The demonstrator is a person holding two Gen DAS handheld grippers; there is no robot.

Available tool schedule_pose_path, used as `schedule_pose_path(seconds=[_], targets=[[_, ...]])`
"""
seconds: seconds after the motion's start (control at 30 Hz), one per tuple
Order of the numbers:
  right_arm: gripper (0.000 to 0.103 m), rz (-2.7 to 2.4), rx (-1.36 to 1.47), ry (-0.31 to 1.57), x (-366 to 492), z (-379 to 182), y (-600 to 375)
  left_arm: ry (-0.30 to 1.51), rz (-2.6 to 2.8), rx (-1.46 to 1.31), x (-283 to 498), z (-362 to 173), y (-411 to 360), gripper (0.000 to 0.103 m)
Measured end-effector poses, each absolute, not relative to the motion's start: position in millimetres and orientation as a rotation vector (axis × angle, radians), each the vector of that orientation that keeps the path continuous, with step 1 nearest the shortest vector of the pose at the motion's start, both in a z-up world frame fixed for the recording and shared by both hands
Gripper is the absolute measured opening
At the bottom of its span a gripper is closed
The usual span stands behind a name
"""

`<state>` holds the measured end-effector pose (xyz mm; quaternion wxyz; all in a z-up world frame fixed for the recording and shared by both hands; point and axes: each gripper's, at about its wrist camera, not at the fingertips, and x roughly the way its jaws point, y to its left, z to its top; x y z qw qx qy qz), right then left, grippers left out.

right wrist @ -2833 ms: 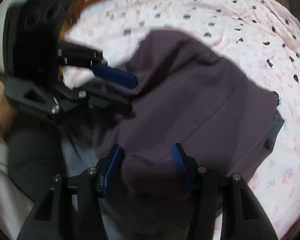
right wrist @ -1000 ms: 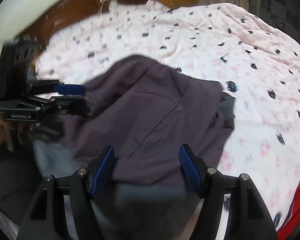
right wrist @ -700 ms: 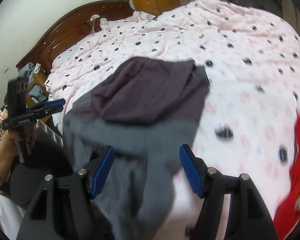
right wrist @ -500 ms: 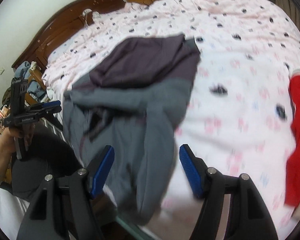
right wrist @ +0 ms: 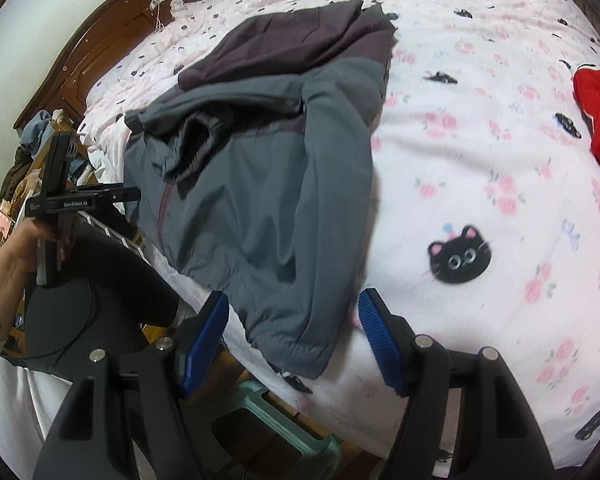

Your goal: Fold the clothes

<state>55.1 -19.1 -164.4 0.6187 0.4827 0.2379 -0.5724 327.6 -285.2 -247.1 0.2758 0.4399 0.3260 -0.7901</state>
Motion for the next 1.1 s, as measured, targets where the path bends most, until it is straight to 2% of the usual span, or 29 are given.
schedule_pose_path(seconds=[0.27,0.33,0.4,0.43,0.53,0.6,0.67,0.8,1.1], targets=[[0.065,-1.310,1.144,0.576,65.3,-181.4,-15.6,0.916,-2.165,1.140,327.0,-254.3,-279.9,0.064],[0.059,-1.310,1.147,0.571,66.9,-182.6,-15.0,0.927,-2.177,1.131,327.8,-253.6,-277.5,0.064],[0.040,-1.295,1.168,0.559,67.1,-185.2,-15.4,0.919,-2.187,1.132,326.7,-252.6,-273.8,0.062],[0.039,-1.295,1.174,0.555,67.3,-186.1,-15.8,0.913,-2.191,1.132,326.1,-252.2,-272.0,0.061],[0.033,-1.299,1.176,0.547,69.0,-187.3,-16.9,0.911,-2.205,1.133,326.0,-247.7,-267.9,0.046],[0.023,-1.295,1.168,0.547,72.0,-186.2,-17.8,0.909,-2.215,1.133,325.9,-244.7,-265.2,0.023],[0.022,-1.293,1.157,0.551,75.6,-184.3,-19.4,0.902,-2.225,1.139,324.8,-242.0,-260.9,0.015],[0.020,-1.287,1.156,0.537,76.2,-183.1,-21.8,0.898,-2.223,1.128,326.5,-234.8,-253.2,0.006],[0.020,-1.228,1.161,0.417,72.8,-169.9,-18.0,0.975,-2.263,1.055,344.0,-211.9,-246.0,0.003]])
